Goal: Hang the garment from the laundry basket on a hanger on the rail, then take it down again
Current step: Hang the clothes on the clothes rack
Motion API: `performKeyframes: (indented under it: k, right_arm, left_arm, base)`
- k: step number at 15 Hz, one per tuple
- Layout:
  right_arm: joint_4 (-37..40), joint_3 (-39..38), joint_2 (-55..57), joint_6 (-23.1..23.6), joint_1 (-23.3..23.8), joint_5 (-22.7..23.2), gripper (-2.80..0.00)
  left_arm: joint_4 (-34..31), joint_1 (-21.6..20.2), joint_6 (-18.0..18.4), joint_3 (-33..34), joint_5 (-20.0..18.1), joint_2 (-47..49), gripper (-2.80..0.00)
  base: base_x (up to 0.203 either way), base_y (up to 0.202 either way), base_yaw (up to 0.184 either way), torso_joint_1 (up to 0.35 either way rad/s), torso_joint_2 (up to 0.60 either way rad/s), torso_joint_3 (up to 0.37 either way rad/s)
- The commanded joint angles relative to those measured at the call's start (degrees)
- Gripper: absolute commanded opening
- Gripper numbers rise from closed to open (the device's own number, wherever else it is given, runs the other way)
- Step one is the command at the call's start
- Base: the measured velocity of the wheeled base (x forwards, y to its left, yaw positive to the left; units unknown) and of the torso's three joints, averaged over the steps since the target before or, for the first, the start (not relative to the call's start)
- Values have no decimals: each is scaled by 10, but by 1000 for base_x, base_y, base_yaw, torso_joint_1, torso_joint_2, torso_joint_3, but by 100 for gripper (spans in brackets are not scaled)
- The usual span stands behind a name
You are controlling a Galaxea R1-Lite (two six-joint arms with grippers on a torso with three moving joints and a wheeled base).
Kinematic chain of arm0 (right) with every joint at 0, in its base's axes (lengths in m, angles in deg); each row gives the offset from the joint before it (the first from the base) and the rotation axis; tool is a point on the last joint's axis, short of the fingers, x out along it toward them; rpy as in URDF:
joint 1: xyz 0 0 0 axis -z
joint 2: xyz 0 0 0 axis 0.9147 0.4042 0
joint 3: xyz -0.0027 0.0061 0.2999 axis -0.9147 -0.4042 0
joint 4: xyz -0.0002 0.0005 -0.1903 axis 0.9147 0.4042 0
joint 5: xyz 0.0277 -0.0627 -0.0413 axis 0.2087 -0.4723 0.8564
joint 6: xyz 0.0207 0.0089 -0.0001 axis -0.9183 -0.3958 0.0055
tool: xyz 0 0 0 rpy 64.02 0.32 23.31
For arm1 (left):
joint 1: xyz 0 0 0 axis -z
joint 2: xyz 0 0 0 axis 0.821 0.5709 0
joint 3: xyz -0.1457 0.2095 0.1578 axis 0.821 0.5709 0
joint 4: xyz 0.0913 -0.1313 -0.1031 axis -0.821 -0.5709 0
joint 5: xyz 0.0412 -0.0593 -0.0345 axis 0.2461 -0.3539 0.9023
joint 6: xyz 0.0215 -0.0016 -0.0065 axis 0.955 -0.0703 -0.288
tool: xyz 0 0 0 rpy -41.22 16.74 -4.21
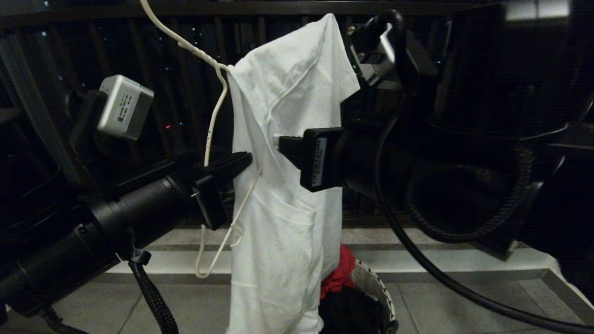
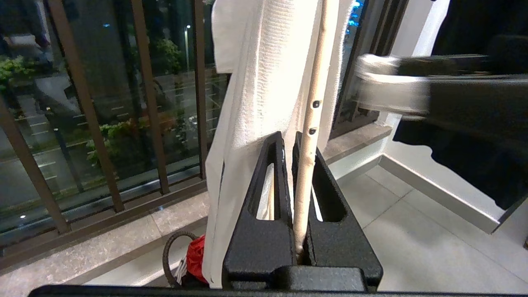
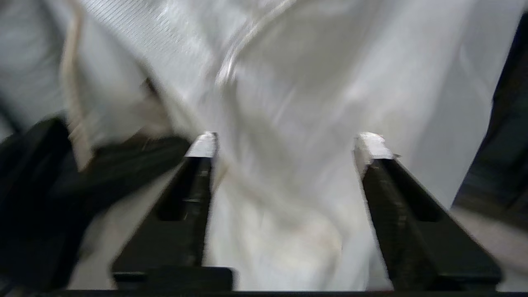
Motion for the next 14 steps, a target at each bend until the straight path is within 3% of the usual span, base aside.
performKeyframes:
  k: [1, 14]
  right_arm:
    - [-70, -2, 56, 26, -8, -44, 0]
    - [-87, -32, 28, 56, -32, -52, 0]
  left_arm:
    - [3, 0, -1, -2, 0, 0, -280]
    - [3, -1, -1, -4, 17, 8, -280]
  base:
    - [0, 0, 0, 0, 0, 0]
    - [0, 0, 0, 0, 0, 0]
